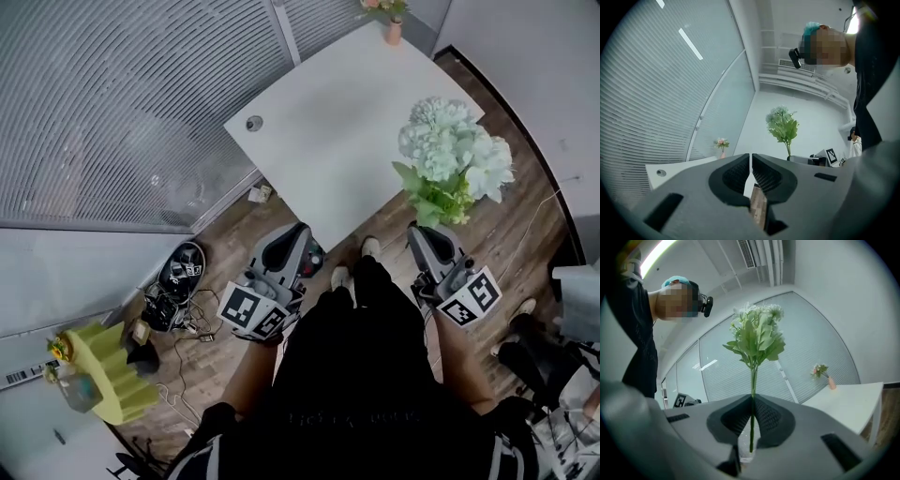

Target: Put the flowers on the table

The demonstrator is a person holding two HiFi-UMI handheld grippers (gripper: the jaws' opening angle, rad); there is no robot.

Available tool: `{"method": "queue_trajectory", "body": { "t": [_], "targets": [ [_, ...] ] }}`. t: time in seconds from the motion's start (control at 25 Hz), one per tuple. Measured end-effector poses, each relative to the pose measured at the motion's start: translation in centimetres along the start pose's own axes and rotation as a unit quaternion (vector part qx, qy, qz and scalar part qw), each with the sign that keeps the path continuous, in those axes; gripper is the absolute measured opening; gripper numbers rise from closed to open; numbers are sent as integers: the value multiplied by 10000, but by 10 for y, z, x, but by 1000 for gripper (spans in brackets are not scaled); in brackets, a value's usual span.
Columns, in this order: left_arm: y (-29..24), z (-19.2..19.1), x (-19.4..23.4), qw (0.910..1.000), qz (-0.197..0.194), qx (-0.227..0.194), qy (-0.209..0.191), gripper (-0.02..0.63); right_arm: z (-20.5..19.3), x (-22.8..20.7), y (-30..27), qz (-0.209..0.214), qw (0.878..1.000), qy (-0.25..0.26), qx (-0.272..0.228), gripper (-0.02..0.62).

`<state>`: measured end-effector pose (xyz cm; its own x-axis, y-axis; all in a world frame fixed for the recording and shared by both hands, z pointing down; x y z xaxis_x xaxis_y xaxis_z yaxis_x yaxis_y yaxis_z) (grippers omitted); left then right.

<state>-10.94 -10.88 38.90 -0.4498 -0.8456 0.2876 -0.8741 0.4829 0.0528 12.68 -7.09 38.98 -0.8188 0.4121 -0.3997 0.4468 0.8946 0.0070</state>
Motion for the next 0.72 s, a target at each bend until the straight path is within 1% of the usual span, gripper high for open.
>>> {"method": "queue_trajectory", "body": {
  "t": [0.16, 0.36, 0.56, 0.72],
  "targets": [
    [-31, 8, 18, 9997, 213, 7, -74, 26, 12, -38, -22, 138, 9999, 56, 51, 37],
    [-61, 12, 30, 9991, 426, -6, -59, 26, 16, -72, -43, 314, 9989, 160, 298, 37],
    [-76, 8, 37, 9977, 665, -49, -80, 26, 5, -98, -67, 507, 9970, 30, 588, 37],
    [-73, 2, 44, 9961, 874, -104, 49, 26, -14, -108, -88, 558, 9942, 53, 921, 37]
  ]
}}
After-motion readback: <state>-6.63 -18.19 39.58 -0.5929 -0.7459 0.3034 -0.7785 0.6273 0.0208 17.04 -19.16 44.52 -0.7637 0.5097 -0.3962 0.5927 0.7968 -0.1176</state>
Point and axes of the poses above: the fingertips, and each gripper's own axes: y backward along the fingers, x to its left, z out of its top, the point moved 4 cm from there along y, backward along the fingers, and after that the axes turned 12 degrees about -z, right-handed, at the moved point
